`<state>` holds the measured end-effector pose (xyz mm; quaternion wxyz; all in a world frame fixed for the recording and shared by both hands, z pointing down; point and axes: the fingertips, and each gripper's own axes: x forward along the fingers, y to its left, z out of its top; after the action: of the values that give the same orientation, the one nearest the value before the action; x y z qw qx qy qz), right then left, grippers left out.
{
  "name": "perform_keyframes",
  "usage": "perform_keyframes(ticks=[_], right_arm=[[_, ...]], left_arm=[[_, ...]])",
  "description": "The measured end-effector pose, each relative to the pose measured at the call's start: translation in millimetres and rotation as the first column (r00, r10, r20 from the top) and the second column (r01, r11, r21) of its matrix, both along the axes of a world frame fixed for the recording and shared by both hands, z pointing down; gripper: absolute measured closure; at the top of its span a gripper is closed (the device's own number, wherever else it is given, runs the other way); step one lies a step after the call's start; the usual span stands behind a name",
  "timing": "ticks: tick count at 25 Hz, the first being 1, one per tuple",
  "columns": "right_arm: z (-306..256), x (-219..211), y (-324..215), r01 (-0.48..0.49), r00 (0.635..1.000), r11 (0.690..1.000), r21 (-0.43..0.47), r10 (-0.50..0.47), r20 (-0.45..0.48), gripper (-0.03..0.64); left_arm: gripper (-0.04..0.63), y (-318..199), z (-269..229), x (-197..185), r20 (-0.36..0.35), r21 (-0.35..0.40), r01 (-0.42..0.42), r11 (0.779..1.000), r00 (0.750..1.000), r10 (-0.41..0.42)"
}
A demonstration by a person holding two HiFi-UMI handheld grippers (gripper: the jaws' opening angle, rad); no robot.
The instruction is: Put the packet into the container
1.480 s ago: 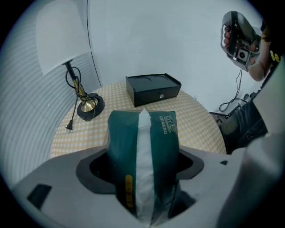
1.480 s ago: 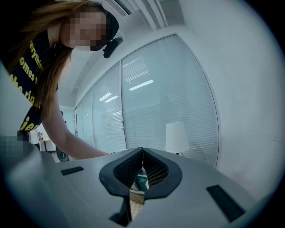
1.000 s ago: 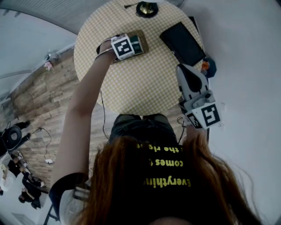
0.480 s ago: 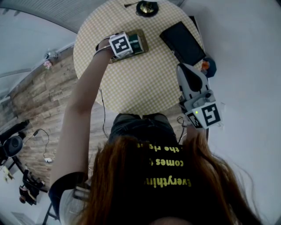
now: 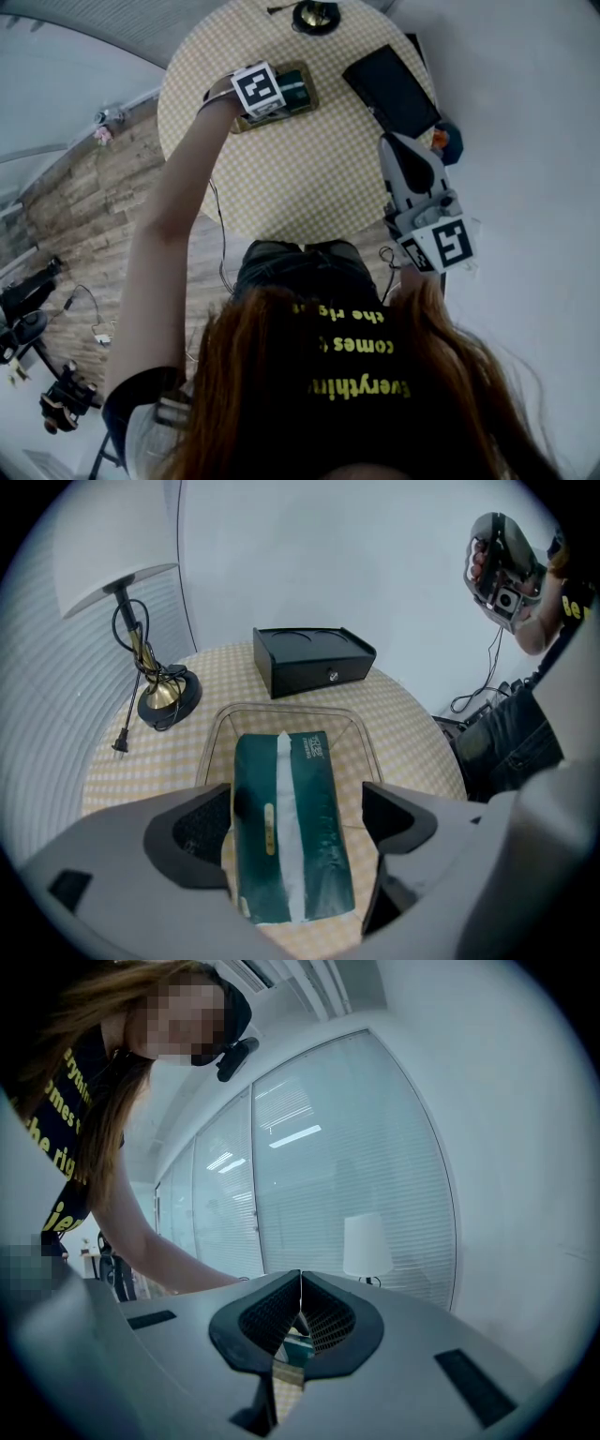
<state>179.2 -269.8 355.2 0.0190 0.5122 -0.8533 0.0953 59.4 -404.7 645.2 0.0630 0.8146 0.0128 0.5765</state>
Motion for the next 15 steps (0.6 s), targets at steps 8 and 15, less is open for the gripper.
perform_keyframes(ticks=[8, 15], right_arm=[[-3.7, -3.7, -2.6, 0.02, 1.0, 1.0, 0.015, -0.02, 0.005, 0.603], [-3.1, -4.1, -0.4, 0.029, 1.0, 0.999, 0.015, -0.029, 0.006, 0.601]], left_arm=[[0.166, 3.7, -11.8, 4.1, -0.024, -0.03, -0.029, 0.999, 0.999, 0.028], [0.346, 1.3, -20.9, -10.4, 0.014, 0.021, -0.013, 1.0, 1.0, 0.012]])
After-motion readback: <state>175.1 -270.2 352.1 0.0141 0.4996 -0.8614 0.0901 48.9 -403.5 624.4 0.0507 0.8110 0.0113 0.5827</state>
